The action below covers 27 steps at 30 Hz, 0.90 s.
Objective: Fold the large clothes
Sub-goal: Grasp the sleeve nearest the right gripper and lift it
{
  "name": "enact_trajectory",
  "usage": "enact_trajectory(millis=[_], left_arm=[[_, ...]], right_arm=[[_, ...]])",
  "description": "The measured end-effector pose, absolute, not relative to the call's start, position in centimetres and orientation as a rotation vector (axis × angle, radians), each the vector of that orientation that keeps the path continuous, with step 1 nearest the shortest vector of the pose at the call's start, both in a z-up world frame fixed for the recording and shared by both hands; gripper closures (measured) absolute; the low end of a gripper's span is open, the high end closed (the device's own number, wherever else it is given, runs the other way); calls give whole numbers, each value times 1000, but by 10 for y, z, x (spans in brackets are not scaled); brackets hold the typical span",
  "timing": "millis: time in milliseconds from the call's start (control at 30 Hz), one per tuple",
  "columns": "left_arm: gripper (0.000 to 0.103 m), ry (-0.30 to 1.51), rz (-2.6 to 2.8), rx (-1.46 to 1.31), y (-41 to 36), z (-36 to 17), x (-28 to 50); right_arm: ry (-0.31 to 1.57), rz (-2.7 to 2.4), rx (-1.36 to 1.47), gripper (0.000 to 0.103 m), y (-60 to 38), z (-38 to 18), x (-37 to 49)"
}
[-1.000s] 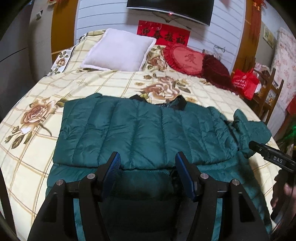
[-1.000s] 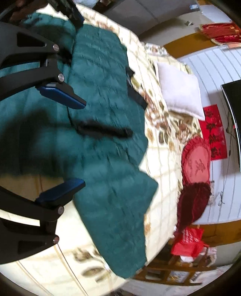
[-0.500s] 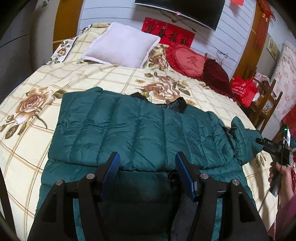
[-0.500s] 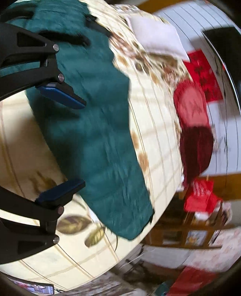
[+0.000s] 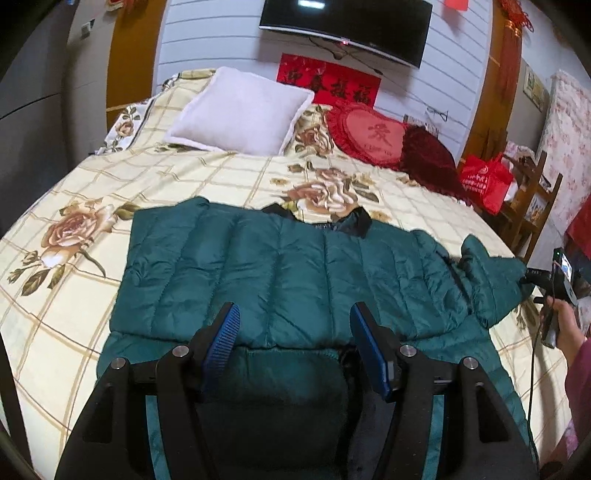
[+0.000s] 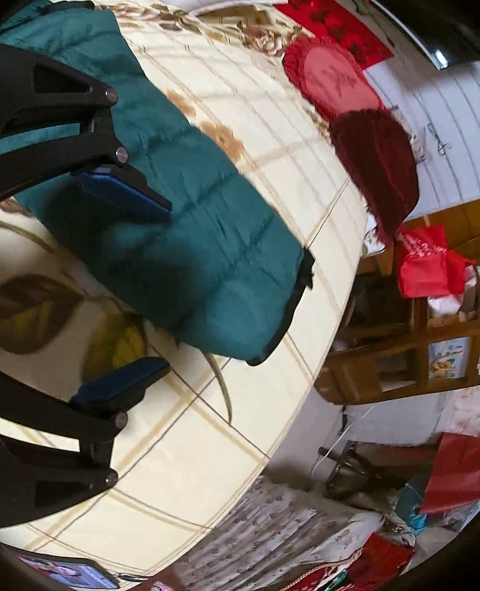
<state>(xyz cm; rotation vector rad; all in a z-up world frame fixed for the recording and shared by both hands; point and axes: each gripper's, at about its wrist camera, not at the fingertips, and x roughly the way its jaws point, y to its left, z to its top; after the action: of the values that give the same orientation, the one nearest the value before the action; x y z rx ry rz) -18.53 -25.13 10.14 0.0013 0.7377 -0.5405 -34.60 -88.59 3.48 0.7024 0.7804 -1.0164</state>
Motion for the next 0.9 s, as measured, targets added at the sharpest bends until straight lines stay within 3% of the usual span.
enact_trajectory(millis=[167,233,300,367,700,900], left_arm=[[29,749,-530,9,-252,96,-184],[29,759,-525,3,-250,94,-181],[29,768,-516,3,-250,92,-179],[29,772,-504,5,-249,92,-179],[29,764,-477,-35,-234,112,-176],[29,764,-463,-49,-222,125,-172]], right_arm=[[753,-993,652,21,-888,29,-336],[735,-962,614,36,-885,30,-333],[724,-935,613,74,-884,31,-332],[692,-892,660,86,-884,36,-334],[481,-604,554,91,-810,147,-357],[494,-354,429,91,-716,204,-335]])
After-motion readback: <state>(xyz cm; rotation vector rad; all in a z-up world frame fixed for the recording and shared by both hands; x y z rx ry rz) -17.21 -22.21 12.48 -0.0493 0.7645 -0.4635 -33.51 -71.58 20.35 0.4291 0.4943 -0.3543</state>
